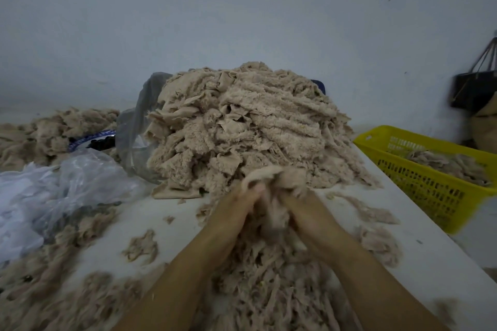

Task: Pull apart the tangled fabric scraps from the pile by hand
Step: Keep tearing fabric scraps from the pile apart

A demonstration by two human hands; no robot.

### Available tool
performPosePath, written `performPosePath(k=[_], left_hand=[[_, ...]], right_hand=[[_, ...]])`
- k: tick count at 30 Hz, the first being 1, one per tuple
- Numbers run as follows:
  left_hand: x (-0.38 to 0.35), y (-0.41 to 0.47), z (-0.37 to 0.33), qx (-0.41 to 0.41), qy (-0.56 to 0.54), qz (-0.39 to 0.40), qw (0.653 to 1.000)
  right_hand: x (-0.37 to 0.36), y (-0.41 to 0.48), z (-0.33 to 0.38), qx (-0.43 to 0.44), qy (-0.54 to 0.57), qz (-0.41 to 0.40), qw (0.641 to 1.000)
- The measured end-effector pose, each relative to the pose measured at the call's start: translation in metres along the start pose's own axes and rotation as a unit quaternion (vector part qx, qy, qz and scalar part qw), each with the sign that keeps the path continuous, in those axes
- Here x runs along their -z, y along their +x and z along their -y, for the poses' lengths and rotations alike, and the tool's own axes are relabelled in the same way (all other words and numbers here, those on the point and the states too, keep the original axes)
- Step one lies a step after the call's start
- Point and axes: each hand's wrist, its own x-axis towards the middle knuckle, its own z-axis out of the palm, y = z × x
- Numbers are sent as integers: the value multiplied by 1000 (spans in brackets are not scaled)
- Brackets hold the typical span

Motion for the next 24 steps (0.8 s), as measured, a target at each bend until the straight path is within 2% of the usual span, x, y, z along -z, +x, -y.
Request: performPosePath(k=[1, 3, 4, 5, 6, 8, 10, 11, 13, 15, 17, 20, 24], left_hand=[[5, 2, -1, -26, 19, -27, 999], [17, 6, -1, -55, 46, -143, 987], [23, 9, 2, -60, 70, -205, 974], [29, 12, 5, -63, 111, -247, 961], [34, 15, 10, -57, 168, -262, 948], [40, 20, 20, -8, 299, -232, 926], [38, 18, 22, 48, 397, -181, 898], [36, 17, 22, 58, 415, -161, 893], [30, 15, 20, 36, 366, -137, 920], [19, 12, 14, 1, 249, -139, 958], [11, 10, 9, -34, 175, -141, 974], [3, 7, 7, -81, 149, -115, 979], [1, 4, 5, -85, 109, -106, 985]], right_hand=[[11, 3, 8, 13, 91, -60, 994], [36, 8, 21, 51, 312, -151, 937], [44, 9, 20, 52, 364, -186, 911], [46, 7, 16, 26, 364, -200, 909], [46, 8, 9, -10, 324, -206, 923], [33, 8, -4, -63, 195, -180, 962], [18, 7, -11, -58, 0, -126, 990], [11, 5, -13, -44, -95, -94, 990], [0, 2, -19, -17, -234, -12, 972], [-11, -3, -20, -9, -269, 63, 961], [-19, -5, -19, -2, -263, 109, 959], [-21, -4, -19, -11, -294, 111, 949], [-19, -2, -23, -38, -355, 104, 928]])
